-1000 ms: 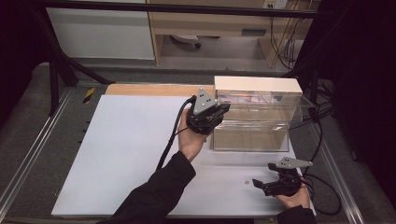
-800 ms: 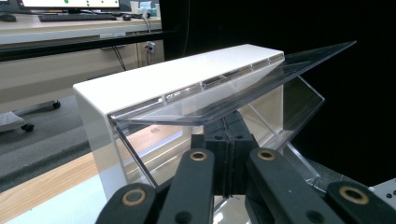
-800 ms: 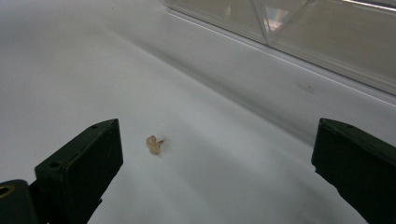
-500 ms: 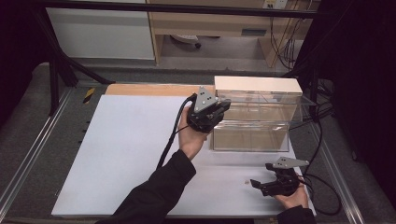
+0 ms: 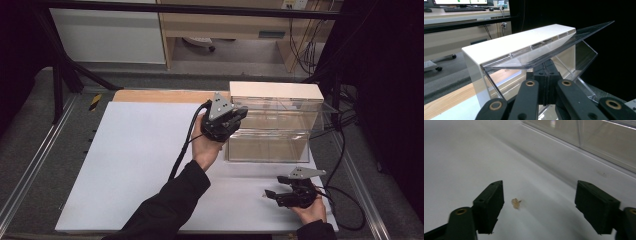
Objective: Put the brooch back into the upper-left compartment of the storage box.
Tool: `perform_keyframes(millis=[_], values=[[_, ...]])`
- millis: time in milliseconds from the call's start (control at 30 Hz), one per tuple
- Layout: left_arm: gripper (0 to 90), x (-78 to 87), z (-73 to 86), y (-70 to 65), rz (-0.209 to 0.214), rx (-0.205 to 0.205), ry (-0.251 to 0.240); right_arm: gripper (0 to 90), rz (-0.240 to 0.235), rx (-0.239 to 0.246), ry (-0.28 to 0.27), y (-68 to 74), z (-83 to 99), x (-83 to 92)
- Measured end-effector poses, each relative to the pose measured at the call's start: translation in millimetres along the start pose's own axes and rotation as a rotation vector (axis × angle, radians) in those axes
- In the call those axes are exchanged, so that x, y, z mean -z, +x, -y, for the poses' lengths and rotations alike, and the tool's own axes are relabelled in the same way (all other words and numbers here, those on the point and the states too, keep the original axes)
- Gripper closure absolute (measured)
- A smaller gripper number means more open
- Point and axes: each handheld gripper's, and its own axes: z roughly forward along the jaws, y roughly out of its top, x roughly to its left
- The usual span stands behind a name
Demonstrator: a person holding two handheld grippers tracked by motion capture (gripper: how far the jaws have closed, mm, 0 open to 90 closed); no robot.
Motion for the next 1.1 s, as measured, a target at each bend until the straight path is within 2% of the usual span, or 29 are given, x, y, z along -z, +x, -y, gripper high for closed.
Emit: perform_keyframes(millis=[167, 367, 500, 800, 1100], values=[[90.0, 0.0, -0.2, -0.8, -0.003, 0.000, -0.002, 42.2, -0.022, 0.011, 0.039, 1.5, -0.4, -3.2], [90.0, 0.1, -0.3, -0.8, -0.004, -0.004, -0.001, 53.6, -0.077, 0.045, 0.062, 7.8, -1.8, -8.4], [90.0, 0.1, -0.2, -0.5, -0.003, -0.003, -0.002, 60.1, -0.098, 0.058, 0.076, 10.4, -1.8, -11.2], [90.0, 0.2, -0.3, 0.0, -0.004, -0.001, -0.001, 73.4, -0.106, 0.075, 0.102, 10.9, -1.0, -14.6], [90.0, 0.2, -0.1, 0.1, -0.004, -0.002, -0.001, 81.1, -0.104, 0.084, 0.119, 11.8, -0.1, -15.0]])
